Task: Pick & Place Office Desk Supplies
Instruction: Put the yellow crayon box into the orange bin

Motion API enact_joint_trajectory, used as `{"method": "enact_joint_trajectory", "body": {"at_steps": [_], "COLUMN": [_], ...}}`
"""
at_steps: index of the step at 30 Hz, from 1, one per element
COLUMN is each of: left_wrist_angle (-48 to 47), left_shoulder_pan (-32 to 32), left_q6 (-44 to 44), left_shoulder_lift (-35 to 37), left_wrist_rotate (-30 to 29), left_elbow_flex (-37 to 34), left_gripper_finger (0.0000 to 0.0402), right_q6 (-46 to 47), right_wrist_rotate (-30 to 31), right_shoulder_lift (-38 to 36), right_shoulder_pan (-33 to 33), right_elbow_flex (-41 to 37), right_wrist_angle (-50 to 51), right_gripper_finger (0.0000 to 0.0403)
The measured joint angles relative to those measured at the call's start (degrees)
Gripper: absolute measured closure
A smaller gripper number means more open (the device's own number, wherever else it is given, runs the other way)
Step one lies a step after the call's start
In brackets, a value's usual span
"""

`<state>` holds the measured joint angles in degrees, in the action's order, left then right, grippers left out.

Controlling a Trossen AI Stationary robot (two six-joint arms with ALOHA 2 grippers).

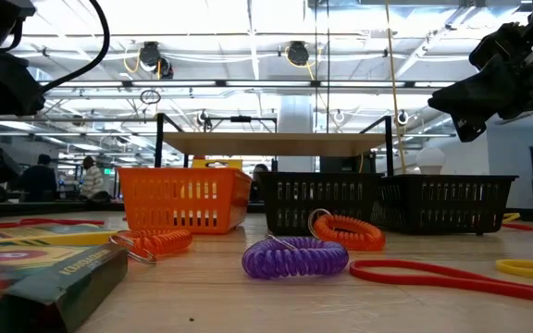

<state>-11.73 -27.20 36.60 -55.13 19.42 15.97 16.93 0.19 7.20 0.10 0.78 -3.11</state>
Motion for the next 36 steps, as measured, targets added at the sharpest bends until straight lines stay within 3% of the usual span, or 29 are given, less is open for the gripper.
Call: {"method": "enact_joint_trajectory", "body": {"at_steps": [12,19,36], "left_wrist_angle": [0.25,5.53,6.59], "left_shoulder_pan": [-2.96,-3.96,-6.74], "left_q6": [1.03,-0.17,-0.46], "left_shoulder_lift": [-6.16,-7.39,-10.98], "left_wrist_rotate": [-1.55,-1.62,-7.62], "left_elbow_flex": [0.02,0.02,0.16], "left_gripper_finger": [0.0252,0.0252,0.0252], "right_q6": [-0.02,-0.02,-0.02], "right_wrist_rotate": [-0.01,-0.01,-0.02], "right_shoulder_lift": [0.01,0.02,0.02], "right_shoulder_pan": [0.00,0.00,0.00], "right_elbow_flex": [0.00,0.00,0.00], "right_wrist_angle": [0.02,0.02,0.22], "right_gripper_finger": [0.0347,0.0347,0.0344]}}
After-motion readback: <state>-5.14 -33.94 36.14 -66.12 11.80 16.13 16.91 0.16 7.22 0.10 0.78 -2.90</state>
